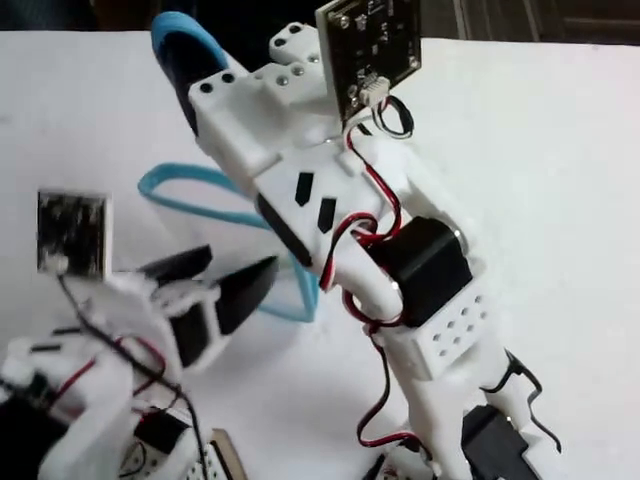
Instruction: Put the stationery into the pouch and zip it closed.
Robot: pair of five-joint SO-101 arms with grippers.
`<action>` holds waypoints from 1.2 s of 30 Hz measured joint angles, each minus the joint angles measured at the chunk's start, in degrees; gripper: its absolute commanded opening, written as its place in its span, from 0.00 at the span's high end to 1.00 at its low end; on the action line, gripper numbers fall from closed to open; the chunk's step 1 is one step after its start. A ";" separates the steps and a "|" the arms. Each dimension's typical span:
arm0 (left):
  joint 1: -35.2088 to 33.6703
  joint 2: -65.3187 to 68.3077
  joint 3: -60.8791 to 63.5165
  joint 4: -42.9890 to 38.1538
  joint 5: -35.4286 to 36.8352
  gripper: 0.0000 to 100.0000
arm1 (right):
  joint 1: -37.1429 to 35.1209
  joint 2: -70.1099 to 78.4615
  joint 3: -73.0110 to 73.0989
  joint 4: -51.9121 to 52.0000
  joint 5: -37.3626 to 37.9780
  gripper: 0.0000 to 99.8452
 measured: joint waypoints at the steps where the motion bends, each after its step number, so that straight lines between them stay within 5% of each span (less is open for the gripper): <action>1: -0.18 2.46 -1.85 0.00 1.58 0.72 | 0.26 0.00 0.00 0.00 0.00 0.98; 9: -0.18 19.60 -24.26 10.64 7.82 0.72 | 0.26 0.00 0.00 -0.09 0.00 0.98; 19: 5.27 32.44 -26.81 11.96 5.80 0.74 | 0.26 0.00 -1.14 -0.18 0.18 0.98; 36: -4.22 11.78 -12.92 9.05 -0.18 0.76 | 8.00 0.09 -5.45 -0.18 -5.54 0.98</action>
